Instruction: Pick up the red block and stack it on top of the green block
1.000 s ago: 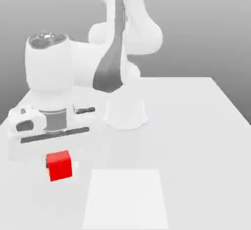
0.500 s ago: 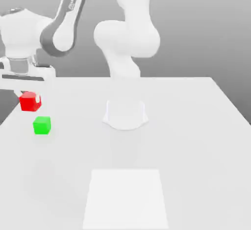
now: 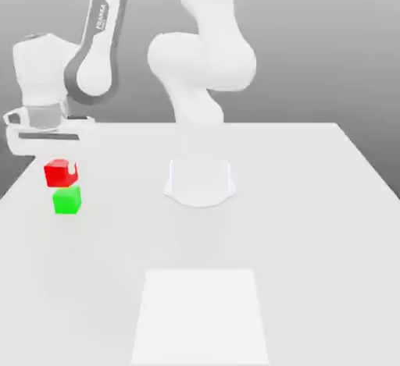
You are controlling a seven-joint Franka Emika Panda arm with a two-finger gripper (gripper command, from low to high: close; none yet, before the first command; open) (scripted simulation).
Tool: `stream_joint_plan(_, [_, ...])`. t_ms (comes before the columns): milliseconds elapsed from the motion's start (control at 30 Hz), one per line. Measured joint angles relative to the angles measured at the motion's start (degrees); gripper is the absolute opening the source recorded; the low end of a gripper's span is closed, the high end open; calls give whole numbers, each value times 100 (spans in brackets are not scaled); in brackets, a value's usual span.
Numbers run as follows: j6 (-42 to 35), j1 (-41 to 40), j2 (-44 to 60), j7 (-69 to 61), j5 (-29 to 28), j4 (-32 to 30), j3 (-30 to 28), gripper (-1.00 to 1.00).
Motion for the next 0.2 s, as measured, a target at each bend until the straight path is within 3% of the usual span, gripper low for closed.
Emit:
stream_joint_plan(167, [631, 369, 704, -766, 1118, -55, -73, -100])
stream_joint_plan(200, [736, 450, 833, -945, 1377, -64, -25, 100])
